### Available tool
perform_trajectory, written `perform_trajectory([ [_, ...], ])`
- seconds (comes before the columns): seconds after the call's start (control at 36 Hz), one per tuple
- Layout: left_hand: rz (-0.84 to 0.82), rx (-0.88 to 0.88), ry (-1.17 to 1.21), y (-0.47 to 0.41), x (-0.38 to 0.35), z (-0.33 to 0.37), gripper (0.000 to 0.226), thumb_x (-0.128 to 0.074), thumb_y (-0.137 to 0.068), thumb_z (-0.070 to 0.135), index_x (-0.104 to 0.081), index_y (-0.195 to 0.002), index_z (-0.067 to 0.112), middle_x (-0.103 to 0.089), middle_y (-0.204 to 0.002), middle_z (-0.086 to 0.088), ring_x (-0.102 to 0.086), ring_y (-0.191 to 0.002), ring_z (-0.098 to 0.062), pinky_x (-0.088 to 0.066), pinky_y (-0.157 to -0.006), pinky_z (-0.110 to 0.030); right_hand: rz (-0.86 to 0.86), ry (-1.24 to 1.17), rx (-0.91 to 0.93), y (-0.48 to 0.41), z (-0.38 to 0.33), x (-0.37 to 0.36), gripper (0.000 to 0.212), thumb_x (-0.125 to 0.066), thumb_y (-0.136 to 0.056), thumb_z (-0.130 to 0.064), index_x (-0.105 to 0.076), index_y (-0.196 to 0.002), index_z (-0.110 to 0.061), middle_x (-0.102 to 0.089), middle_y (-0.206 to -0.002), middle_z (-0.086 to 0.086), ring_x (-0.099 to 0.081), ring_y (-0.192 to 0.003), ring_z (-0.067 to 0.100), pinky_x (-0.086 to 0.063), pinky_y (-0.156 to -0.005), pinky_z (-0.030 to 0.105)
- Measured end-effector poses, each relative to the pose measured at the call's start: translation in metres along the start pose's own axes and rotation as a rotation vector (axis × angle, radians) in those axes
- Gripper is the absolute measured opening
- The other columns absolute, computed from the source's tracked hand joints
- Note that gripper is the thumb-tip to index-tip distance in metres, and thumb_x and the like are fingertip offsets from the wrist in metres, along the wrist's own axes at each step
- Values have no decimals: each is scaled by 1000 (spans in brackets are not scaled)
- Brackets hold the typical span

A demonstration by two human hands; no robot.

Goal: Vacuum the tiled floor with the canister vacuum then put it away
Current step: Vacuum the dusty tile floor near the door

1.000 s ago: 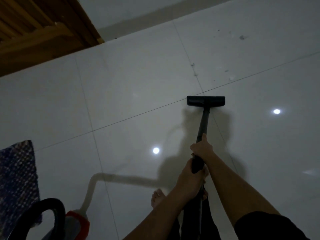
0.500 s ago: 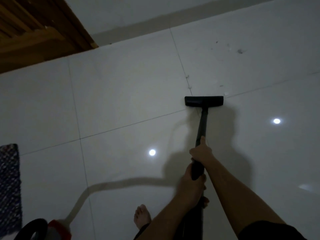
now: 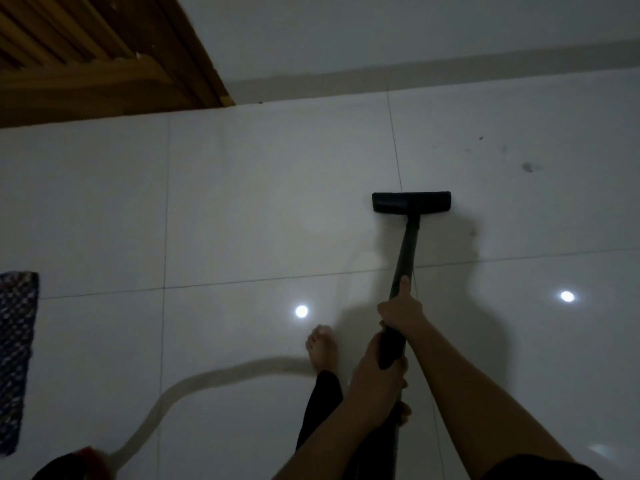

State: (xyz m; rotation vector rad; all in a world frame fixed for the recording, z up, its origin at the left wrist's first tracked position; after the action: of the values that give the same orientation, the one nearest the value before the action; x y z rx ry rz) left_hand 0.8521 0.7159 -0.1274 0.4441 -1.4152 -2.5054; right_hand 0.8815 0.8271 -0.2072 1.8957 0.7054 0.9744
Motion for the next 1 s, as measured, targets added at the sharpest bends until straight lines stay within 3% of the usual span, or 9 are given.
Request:
perform_trajectory([
  [0.06, -18, 0, 1, -10, 6, 20, 29, -45, -95, 21, -42, -121, 32, -53, -78, -5, -53, -52, -11, -46, -40, -20, 10, 15, -2, -11, -19, 8, 86, -48, -89, -4, 8, -152, -18, -48, -128, 28, -54, -66, 23, -46, -68, 31],
  [0.14, -44, 7, 8, -26, 15, 48, 22, -45, -96, 23, -39, -112, 37, -52, -75, -3, -50, -43, -10, -45, -38, -19, 13, 39, 2, -28, -46, 18, 86, -49, -88, -4, 6, -153, -17, -44, -134, 27, -53, -67, 22, -45, -67, 31],
  [0.31, -53, -12, -29, -52, 34, 98, 35, -42, -98, 23, -35, -132, 28, -50, -78, -3, -49, -48, -11, -44, -37, -16, 51, -18, 0, -59, -91, 32, 87, -49, -88, -5, 7, -152, -21, -46, -130, 29, -57, -84, 31, -53, -82, 39],
  [0.42, -23, -46, -72, -67, 40, 123, 39, -44, -97, 20, -37, -136, 23, -53, -77, 2, -52, -57, -11, -47, -51, -26, 42, -23, 15, -70, -114, 43, 85, -48, -90, -6, 7, -153, -19, -45, -132, 28, -51, -72, 24, -44, -72, 32],
  [0.56, -19, -30, -55, -80, 34, 151, 36, -46, -96, 30, -38, -131, 31, -56, -71, 2, -51, -41, -8, -45, -42, -24, 56, -92, 31, -83, -133, 62, 84, -48, -89, -5, 4, -153, -21, -51, -124, 26, -57, -75, 27, -47, -68, 32],
  [0.72, 11, 12, -64, -93, 19, 180, 37, -47, -96, 34, -41, -132, 30, -58, -71, 2, -52, -42, -12, -45, -41, -23, 57, -97, 36, -94, -147, 90, 85, -48, -88, -5, 4, -153, -21, -56, -117, 25, -57, -73, 26, -47, -64, 32],
  [0.83, 10, 21, -80, -100, 4, 199, 36, -46, -97, 29, -43, -132, 27, -63, -82, -5, -52, -43, -6, -43, -41, -19, 64, -109, 33, -99, -148, 115, 84, -48, -88, -4, 3, -153, -19, -56, -112, 23, -57, -73, 25, -49, -62, 31],
  [0.92, -21, 22, -28, -106, -11, 215, 23, -44, -98, 22, -44, -120, 27, -55, -68, 1, -48, -34, -3, -41, -35, -16, 72, -123, 32, -107, -150, 134, 83, -47, -89, -4, 2, -153, -20, -54, -122, 26, -58, -77, 27, -48, -65, 32],
  [1.0, -21, 17, -22, -115, -25, 227, 32, -45, -97, 20, -41, -127, 28, -54, -69, -2, -48, -33, -4, -42, -34, -16, 90, -139, 30, -116, -152, 152, 83, -48, -89, -4, 3, -153, -22, -54, -121, 26, -60, -78, 29, -51, -71, 34],
])
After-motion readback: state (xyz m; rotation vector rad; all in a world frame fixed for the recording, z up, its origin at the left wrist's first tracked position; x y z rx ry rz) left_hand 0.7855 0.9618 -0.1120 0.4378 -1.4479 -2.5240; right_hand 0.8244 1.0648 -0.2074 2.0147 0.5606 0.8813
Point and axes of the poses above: each hand's wrist, its own y-axis away from the middle knuckle, its own x-axis out of the back of the hand, z = x × y, the point moved 3 cm from there along -y, towards the middle knuckle
